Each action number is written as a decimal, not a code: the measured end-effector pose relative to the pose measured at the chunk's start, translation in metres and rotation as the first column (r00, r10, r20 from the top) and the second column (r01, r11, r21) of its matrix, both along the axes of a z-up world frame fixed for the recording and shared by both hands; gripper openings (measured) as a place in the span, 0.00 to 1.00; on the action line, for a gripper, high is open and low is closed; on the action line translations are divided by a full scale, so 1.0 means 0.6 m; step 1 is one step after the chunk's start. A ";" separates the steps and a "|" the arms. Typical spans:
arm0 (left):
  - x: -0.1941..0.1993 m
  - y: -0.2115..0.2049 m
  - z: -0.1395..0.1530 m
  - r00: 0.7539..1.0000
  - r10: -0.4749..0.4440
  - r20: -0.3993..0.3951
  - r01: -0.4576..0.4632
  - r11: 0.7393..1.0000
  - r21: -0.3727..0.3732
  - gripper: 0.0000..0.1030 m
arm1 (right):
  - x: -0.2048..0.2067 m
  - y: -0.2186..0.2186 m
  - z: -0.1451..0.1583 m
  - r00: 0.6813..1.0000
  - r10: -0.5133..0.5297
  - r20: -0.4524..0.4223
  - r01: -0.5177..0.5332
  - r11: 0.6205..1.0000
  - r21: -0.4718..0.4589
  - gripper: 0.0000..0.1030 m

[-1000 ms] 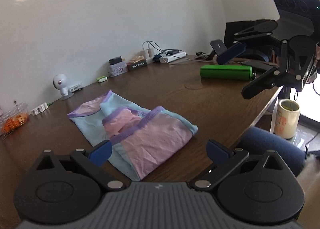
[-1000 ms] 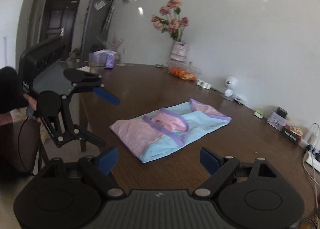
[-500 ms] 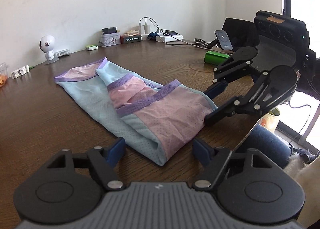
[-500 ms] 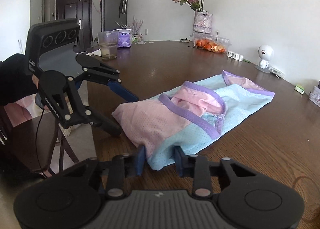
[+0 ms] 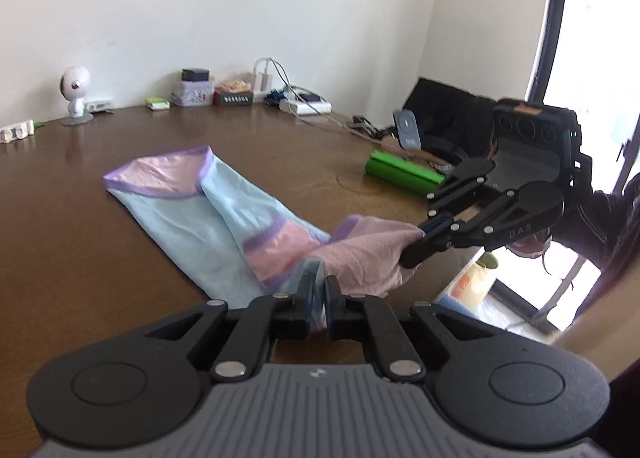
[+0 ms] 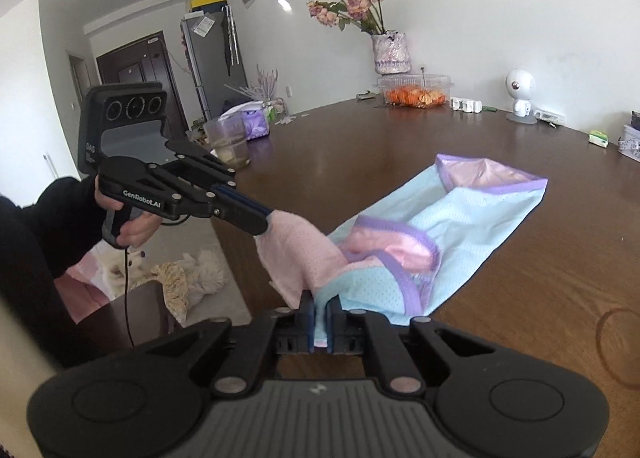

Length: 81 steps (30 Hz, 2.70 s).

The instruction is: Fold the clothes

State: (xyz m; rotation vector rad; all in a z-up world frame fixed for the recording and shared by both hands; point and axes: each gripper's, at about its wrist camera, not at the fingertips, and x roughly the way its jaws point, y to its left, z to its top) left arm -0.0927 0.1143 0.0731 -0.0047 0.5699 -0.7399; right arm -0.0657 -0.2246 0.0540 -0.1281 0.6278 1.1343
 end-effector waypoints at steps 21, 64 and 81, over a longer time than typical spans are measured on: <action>0.142 -0.046 -0.030 0.964 0.261 -0.052 -0.262 0.965 -0.010 0.84 | 0.336 0.092 0.004 0.975 -0.102 -0.196 0.099 0.995 -0.024 0.12; 0.249 -0.061 -0.084 0.876 0.376 -0.301 -0.396 0.918 -0.002 0.68 | 0.290 0.042 -0.051 0.851 -0.262 -0.455 0.363 0.919 0.150 0.03; 0.237 -0.061 -0.065 0.875 0.425 -0.233 -0.449 0.891 -0.059 0.07 | 0.295 0.053 -0.049 0.843 -0.344 -0.414 0.418 0.902 0.102 0.03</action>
